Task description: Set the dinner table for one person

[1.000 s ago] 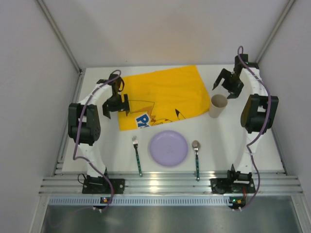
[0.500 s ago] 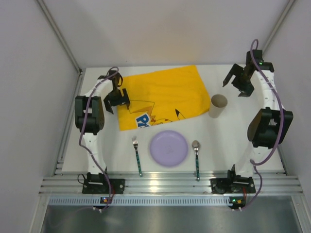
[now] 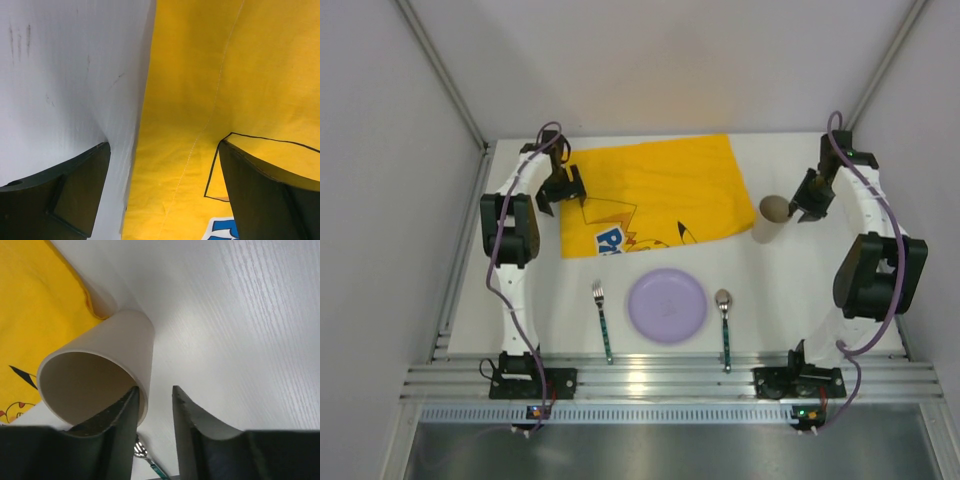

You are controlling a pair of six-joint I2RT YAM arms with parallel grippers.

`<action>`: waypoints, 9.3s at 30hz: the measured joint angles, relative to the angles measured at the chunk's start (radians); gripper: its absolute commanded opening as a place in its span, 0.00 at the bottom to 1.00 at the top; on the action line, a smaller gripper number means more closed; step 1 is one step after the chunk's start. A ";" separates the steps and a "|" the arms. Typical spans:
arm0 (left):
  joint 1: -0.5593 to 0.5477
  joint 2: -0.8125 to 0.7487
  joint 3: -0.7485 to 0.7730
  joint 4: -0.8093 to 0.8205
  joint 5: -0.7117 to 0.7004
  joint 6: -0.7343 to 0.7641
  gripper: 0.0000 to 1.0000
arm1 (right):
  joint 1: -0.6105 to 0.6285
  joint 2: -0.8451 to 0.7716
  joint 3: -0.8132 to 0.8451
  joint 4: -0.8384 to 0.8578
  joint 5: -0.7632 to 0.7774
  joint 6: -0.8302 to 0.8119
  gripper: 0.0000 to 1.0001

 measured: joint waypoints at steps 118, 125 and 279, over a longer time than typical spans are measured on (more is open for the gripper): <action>-0.187 -0.288 -0.417 0.039 0.067 0.069 0.94 | 0.169 0.200 -0.250 0.445 -0.195 0.039 0.04; -0.301 -0.308 -0.439 0.034 0.095 0.127 0.94 | 0.169 0.129 -0.322 0.360 -0.174 0.012 0.61; -0.182 -0.298 -0.349 0.243 -0.166 0.179 0.04 | 0.272 -0.539 -0.554 0.032 -0.132 -0.011 1.00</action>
